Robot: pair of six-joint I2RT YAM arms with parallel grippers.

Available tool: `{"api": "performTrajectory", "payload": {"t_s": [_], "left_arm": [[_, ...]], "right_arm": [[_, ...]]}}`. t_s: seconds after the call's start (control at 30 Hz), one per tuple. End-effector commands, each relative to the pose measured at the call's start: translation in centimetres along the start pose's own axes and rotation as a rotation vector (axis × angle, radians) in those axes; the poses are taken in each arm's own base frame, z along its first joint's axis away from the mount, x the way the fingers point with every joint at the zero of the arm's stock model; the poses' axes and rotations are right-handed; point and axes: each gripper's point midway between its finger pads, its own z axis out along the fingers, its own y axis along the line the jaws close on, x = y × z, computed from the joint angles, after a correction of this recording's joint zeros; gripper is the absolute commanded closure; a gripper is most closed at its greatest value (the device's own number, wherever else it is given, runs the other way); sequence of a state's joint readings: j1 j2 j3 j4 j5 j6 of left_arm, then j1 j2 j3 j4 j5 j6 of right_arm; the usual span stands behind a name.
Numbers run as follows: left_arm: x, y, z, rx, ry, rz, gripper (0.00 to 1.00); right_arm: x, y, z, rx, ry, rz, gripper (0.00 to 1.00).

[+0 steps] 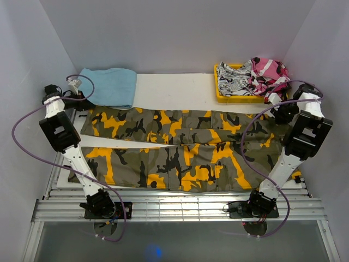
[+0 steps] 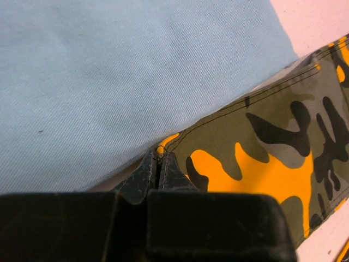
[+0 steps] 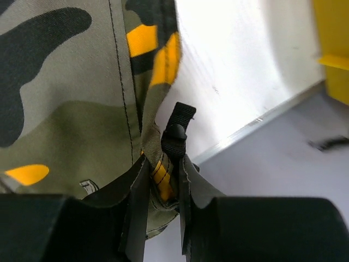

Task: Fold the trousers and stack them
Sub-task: Fold the trousers

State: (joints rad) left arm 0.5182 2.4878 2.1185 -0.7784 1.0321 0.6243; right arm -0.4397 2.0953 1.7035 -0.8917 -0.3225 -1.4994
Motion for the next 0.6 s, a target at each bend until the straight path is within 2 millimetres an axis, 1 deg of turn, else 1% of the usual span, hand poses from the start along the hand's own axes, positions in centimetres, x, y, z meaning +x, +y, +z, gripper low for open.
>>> {"api": "performTrajectory", "payload": {"t_s": [0.0,0.03,0.07,0.1,0.13,0.17,0.2,0.23,0.27,0.3,0.37,0.4,0.43,0.47,0.5,0.53,0.57], "left_arm": [[-7.8,-2.4,-6.0,-0.02,-0.149,0.144,1.0],[-8.2,-2.4,-6.8,-0.029,-0.162,0.163,1.0],[-8.6,-2.0,-8.3,-0.051,-0.178,0.182,1.0],[-9.5,-2.4,-9.5,-0.067,-0.191,0.212,1.0],[-9.7,-2.6,-10.3,-0.067,-0.204,0.236,1.0],[-9.8,-2.2,-11.9,-0.088,-0.22,0.247,1.0],[-10.4,-2.7,-13.0,-0.096,-0.233,0.269,1.0],[-10.2,-3.0,-13.7,-0.092,-0.245,0.274,1.0],[-10.1,-2.7,-15.2,-0.11,-0.258,0.291,1.0],[-10.3,-3.5,-16.1,-0.109,-0.266,0.297,1.0],[-9.5,-3.9,-17.7,-0.101,-0.291,0.318,1.0],[-9.0,-4.6,-18.2,-0.09,-0.29,0.298,1.0],[-9.0,-5.3,-18.8,-0.091,-0.295,0.313,1.0],[-8.3,-5.5,-19.8,-0.089,-0.311,0.304,1.0],[-7.3,-6.2,-20.1,-0.082,-0.308,0.317,1.0],[-7.0,-6.9,-20.7,-0.085,-0.308,0.335,1.0],[-6.1,-6.9,-21.7,-0.1,-0.313,0.331,1.0]], "right_arm": [[-2.2,-1.2,-4.6,0.095,-0.078,-0.015,0.92],[-2.5,-1.3,-5.6,0.114,-0.084,-0.026,0.92],[-2.7,-1.3,-6.1,0.121,-0.097,-0.028,0.92],[-2.4,-1.2,-6.8,0.132,-0.101,-0.023,0.92],[-2.7,-1.3,-7.9,0.154,-0.108,-0.039,0.92],[-2.7,-0.9,-8.2,0.155,-0.111,-0.043,0.92],[-2.7,-0.7,-8.8,0.162,-0.122,-0.043,0.92],[-3.1,-0.6,-10.0,0.188,-0.129,-0.058,0.92],[-3.0,0.0,-10.1,0.184,-0.137,-0.065,0.92],[-3.0,0.3,-11.3,0.211,-0.139,-0.074,0.92],[-3.1,0.9,-12.1,0.225,-0.158,-0.104,0.92],[-2.9,1.7,-12.7,0.235,-0.157,-0.104,0.92],[-2.8,2.1,-13.0,0.241,-0.16,-0.109,0.92],[-2.9,2.4,-13.3,0.248,-0.173,-0.134,0.92],[-2.5,3.4,-13.9,0.261,-0.175,-0.134,0.92],[-2.4,3.7,-14.2,0.271,-0.178,-0.148,0.92],[-2.4,4.2,-14.6,0.284,-0.192,-0.16,0.92]]}}
